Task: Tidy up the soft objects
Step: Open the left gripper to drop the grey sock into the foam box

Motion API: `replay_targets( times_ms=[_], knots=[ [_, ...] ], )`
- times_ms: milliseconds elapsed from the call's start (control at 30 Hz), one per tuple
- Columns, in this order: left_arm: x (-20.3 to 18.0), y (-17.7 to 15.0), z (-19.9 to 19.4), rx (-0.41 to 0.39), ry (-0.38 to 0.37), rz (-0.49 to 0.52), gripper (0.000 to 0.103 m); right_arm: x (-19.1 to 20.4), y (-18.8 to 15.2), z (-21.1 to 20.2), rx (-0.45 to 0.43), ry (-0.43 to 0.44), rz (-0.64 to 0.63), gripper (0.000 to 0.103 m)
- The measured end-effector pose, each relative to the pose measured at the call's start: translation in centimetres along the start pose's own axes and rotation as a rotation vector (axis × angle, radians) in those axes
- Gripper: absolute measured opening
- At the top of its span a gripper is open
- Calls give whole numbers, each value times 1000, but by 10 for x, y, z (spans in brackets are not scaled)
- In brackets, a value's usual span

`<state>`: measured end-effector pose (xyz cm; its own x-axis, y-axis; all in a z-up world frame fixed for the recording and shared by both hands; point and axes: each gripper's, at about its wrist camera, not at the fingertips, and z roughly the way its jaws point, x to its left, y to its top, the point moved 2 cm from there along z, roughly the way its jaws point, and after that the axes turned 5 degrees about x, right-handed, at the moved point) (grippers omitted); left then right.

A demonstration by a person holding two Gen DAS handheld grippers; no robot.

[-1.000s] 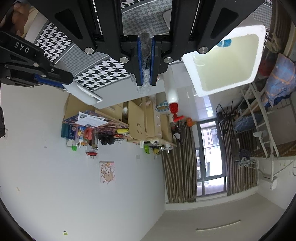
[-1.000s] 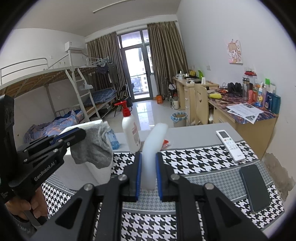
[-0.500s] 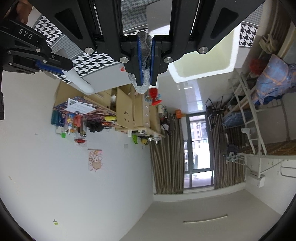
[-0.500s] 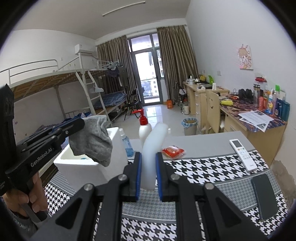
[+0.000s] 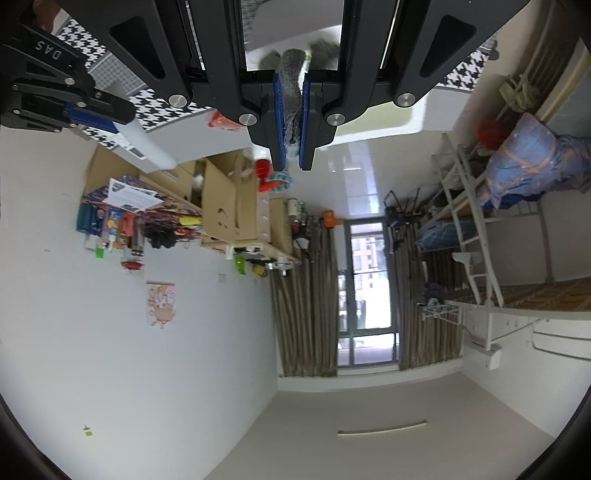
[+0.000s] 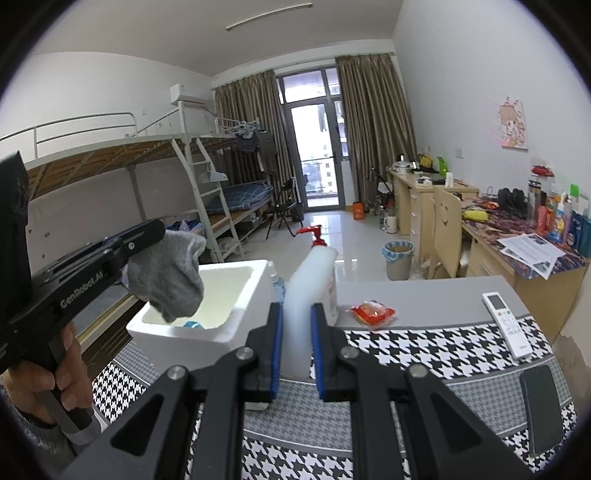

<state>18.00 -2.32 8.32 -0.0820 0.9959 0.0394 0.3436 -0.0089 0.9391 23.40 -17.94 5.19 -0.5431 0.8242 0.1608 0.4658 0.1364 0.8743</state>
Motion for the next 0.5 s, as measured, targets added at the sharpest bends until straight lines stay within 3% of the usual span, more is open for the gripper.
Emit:
replay_targets(
  times_ms=[500],
  knots=[
    [21, -6, 25, 67, 83, -18, 5, 13, -1, 10, 16, 38, -23, 18]
  ],
)
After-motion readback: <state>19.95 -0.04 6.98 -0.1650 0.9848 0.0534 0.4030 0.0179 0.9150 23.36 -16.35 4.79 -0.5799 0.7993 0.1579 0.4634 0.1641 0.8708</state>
